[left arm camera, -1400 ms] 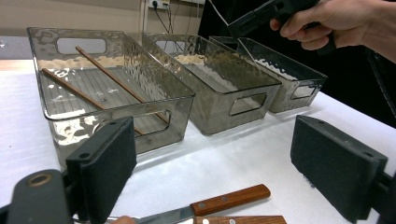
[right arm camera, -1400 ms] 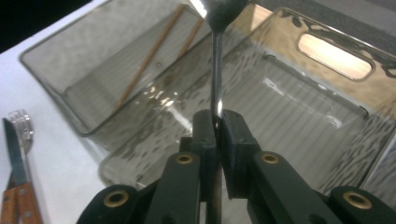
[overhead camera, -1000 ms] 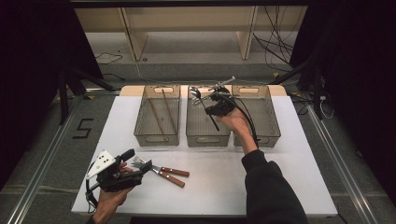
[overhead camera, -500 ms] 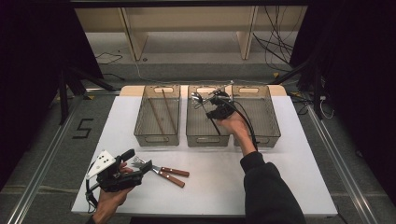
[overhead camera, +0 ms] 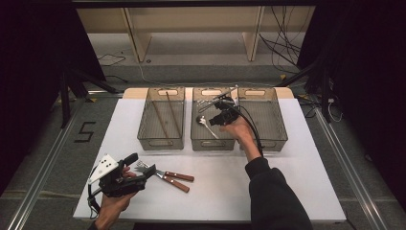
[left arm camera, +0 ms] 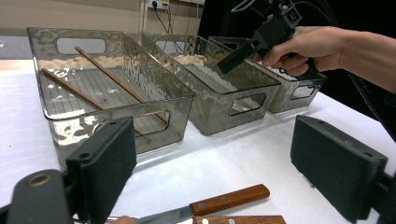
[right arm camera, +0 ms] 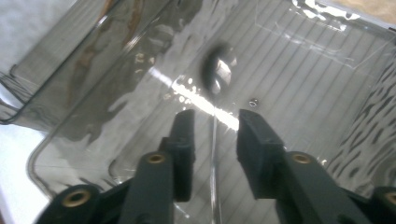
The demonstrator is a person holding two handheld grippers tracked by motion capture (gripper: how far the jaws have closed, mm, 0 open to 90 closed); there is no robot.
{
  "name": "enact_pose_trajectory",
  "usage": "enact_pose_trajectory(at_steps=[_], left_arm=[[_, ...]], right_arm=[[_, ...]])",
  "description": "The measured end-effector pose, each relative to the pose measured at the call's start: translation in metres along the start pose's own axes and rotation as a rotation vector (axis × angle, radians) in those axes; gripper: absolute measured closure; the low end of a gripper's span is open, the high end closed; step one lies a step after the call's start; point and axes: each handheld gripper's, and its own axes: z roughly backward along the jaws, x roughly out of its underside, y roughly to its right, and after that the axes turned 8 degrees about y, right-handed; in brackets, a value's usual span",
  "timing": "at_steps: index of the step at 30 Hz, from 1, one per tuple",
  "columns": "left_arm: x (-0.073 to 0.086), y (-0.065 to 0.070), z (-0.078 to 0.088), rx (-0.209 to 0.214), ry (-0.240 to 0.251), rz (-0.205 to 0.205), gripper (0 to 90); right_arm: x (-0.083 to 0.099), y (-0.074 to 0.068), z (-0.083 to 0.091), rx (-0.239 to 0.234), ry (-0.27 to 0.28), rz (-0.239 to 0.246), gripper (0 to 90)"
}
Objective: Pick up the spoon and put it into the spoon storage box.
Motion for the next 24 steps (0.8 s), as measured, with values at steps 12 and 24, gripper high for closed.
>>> enact_pose_trajectory(at_steps=[12, 24], left_arm=[[0.0, 0.0, 0.0, 0.0, -0.001, 0.0, 13.9], [0.0, 0.0, 0.0, -0.003, -0.002, 0.001, 13.9]], right_arm=[[0.002, -0.003, 0.018, -0.019, 0.049, 0.032, 54.4], [0.012, -0.016, 0.046, -0.07, 0.147, 0.057, 41.2]])
